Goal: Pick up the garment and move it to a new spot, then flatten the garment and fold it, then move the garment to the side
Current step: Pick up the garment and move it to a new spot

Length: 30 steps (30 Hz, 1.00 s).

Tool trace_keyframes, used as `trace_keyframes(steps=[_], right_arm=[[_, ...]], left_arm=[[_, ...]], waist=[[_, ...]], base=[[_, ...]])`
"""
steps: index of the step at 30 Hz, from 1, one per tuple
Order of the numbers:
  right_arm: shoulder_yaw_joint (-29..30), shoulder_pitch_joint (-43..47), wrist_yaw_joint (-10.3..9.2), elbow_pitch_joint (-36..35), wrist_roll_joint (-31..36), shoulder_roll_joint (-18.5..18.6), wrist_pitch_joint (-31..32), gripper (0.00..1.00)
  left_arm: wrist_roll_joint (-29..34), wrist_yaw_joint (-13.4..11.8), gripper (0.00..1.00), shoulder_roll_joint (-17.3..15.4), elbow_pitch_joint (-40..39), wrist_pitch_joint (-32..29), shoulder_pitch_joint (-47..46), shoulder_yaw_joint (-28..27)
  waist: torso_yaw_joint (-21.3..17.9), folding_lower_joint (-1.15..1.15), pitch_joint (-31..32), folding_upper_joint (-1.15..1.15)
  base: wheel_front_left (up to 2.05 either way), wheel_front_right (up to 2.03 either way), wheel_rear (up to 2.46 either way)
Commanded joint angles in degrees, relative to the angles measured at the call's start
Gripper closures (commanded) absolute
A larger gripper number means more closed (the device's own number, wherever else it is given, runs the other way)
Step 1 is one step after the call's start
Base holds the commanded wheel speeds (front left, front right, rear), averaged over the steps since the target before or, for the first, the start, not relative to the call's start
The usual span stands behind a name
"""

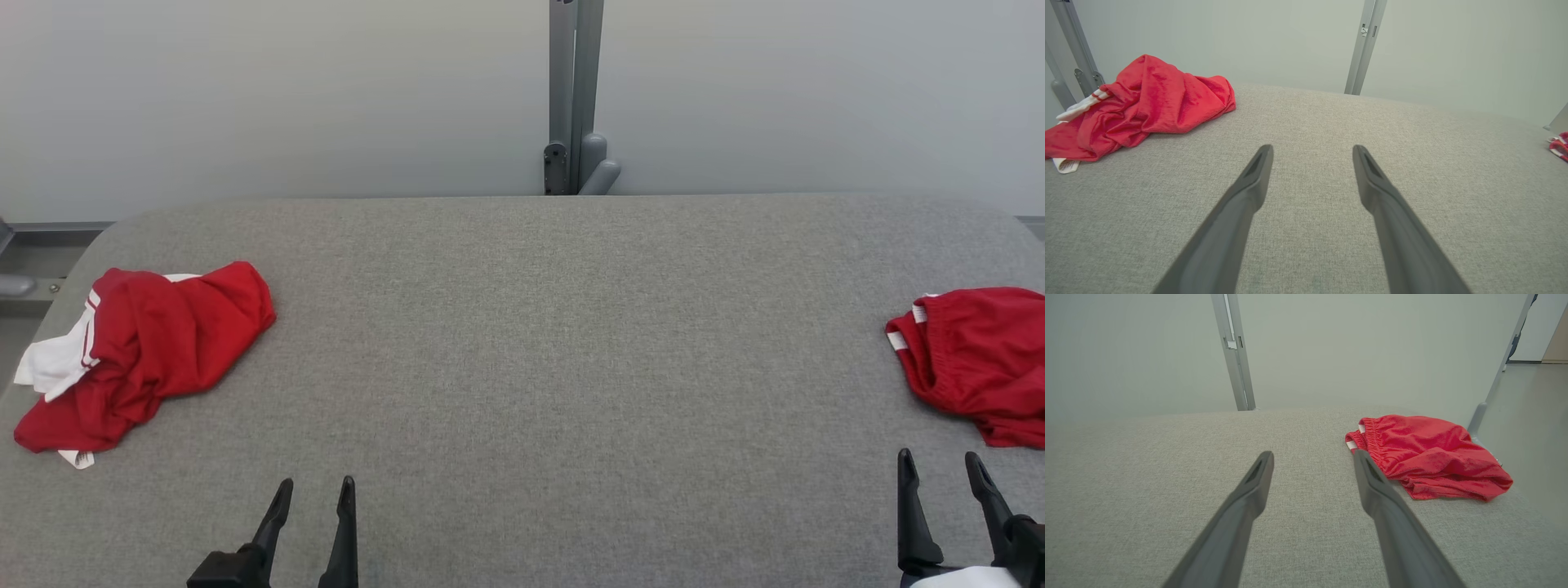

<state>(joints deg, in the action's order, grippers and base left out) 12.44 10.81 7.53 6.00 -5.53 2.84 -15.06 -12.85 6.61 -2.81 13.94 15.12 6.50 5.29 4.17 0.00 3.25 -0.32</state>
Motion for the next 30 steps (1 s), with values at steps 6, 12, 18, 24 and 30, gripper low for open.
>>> trace_keyframes(steps=[6, 12, 18, 24, 30], right_arm=[[-0.8, -0.8, -0.07, -0.3, 0.6, 0.1, -0.1, 0.0], [-2.4, -0.3, -0.07, -1.3, 0.8, 0.1, -0.1, 0.0], [-6.5, -0.8, -0.07, -1.5, 1.1, 0.2, -0.2, 0.0], [-10.5, -1.7, -0.07, -1.8, 1.7, 0.2, -0.2, 0.0], [-13.9, -3.4, -0.07, -1.8, 2.6, 0.2, -0.2, 0.0]], left_arm=[[-0.3, -0.3, 0.0, -0.2, 0.1, 0.0, 0.0, -0.7], [-1.1, -1.0, 0.0, -0.2, -0.6, 0.0, 0.1, -0.2], [-1.7, -1.8, 0.0, -0.2, -1.5, 0.0, 0.7, -0.9], [-0.2, -1.3, 0.0, -0.2, -1.6, 0.0, 1.4, -2.3], [-0.4, -1.2, 0.0, -0.2, -2.9, 0.0, 1.5, -4.6]], waist=[[1.0, 0.0, 0.0, 0.32], [5.9, 0.0, -0.3, 0.32], [13.5, 0.0, -0.2, 0.32], [20.6, 0.0, 0.2, 0.32], [23.2, 0.0, -0.7, 0.32]], base=[[0.0, 0.0, 0.0], [0.0, 0.0, 0.0], [0.0, 0.0, 0.0], [0.0, 0.0, 0.0], [0.0, 0.0, 0.0]])
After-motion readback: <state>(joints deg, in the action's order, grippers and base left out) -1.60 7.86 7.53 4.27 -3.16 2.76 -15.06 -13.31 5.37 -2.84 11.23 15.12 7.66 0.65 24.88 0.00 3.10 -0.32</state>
